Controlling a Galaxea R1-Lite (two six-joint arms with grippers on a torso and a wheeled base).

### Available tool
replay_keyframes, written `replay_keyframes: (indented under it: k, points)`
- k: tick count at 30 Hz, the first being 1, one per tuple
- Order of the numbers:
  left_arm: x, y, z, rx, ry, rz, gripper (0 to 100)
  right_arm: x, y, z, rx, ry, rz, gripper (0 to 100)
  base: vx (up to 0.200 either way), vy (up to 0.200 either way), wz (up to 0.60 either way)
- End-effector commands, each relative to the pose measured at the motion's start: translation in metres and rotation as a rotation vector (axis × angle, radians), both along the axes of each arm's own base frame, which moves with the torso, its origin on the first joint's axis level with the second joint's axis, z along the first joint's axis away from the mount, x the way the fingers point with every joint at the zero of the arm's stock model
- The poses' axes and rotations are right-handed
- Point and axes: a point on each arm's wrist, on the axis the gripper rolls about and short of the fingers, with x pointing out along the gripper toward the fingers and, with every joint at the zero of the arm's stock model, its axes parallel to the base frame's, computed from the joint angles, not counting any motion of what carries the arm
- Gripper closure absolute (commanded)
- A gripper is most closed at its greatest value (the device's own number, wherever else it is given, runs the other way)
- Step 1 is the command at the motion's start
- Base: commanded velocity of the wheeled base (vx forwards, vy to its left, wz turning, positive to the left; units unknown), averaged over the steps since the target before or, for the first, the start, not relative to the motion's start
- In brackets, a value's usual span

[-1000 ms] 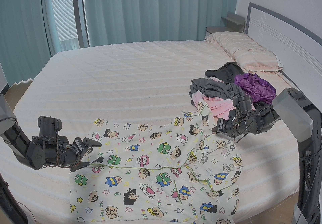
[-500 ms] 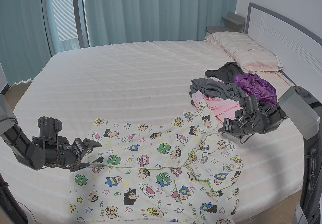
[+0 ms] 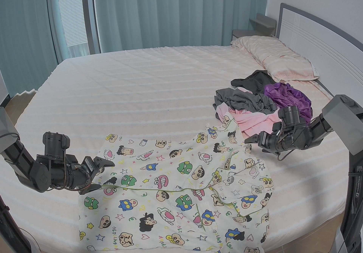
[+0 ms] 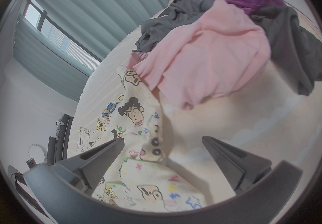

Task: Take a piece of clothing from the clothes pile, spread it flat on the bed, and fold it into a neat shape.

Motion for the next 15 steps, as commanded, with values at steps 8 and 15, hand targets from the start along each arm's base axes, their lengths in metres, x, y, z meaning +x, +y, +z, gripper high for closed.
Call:
replay_keyframes:
  k: [8, 15]
  points:
    - [-0.001, -0.001, 0.001, -0.002, -0.002, -0.005, 0, -0.071, -0.018, 0.008, -0.002, 0.106, 0.087, 0, 0.000, 0.000, 0.00]
    - [-0.001, -0.001, 0.001, -0.003, -0.002, -0.006, 0, -0.090, -0.003, -0.011, 0.010, 0.201, 0.158, 100, 0.000, 0.000, 0.00]
